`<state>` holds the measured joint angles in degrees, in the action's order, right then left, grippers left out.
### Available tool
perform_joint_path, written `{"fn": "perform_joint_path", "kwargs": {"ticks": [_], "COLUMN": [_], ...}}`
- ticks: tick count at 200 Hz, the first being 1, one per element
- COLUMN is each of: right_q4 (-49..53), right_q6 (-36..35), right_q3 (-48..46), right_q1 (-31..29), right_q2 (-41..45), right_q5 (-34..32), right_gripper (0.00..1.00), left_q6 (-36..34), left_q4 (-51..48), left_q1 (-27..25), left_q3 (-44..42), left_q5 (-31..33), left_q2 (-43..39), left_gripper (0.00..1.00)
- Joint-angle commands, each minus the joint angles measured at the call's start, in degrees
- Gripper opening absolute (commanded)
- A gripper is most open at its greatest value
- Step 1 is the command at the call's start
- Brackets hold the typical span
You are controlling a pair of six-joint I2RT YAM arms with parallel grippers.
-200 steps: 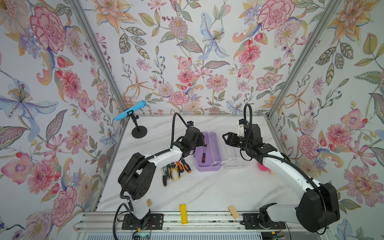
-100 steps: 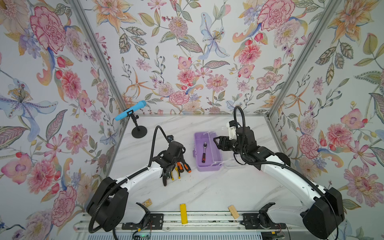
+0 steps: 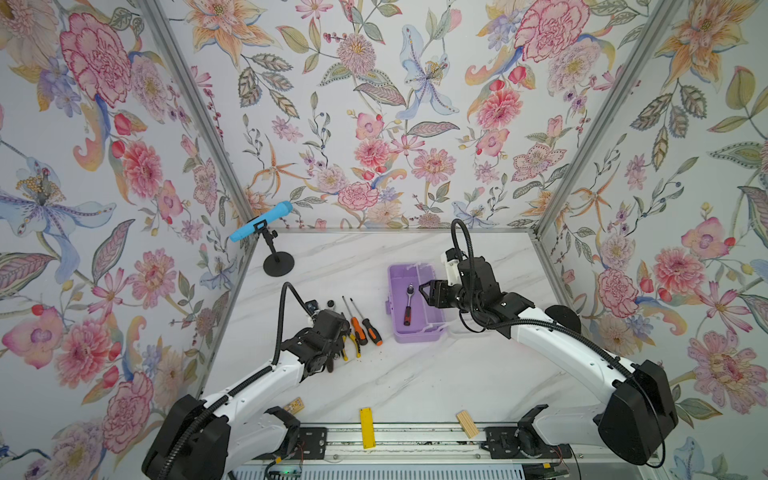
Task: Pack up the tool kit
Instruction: 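Open the left gripper and move it back over the remaining tools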
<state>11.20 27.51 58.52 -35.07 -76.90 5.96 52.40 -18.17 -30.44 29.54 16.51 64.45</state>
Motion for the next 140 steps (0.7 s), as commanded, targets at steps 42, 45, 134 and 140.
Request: {"fn": "perform_joint_path", "kwargs": {"ticks": [42, 45, 134, 140], "right_q4": [0.1, -0.1, -0.7, -0.8], "right_q6": [0.3, 0.3, 0.8, 0.7], "right_q3": [0.7, 0.6, 0.1, 0.1], "right_q1": [0.4, 0.4, 1.5, 1.6], "right_q2": [0.0, -0.1, -1.3, -1.3], "right_q5": [-0.4, -0.5, 0.3, 0.4], "right_gripper": [0.60, 0.60, 0.56, 0.56], "left_q6": [0.9, 0.7, 0.0, 0.1], "left_q4": [6.0, 6.5, 8.6, 8.3], "left_q1": [3.4, 3.5, 4.2, 4.3], "left_q3": [-4.1, -4.2, -2.6, -2.5], "left_q5": [-3.7, -3.9, -3.4, -3.2], "left_q2": [2.5, 2.7, 6.7, 6.4], "left_gripper": [0.60, 0.59, 0.49, 0.49]}}
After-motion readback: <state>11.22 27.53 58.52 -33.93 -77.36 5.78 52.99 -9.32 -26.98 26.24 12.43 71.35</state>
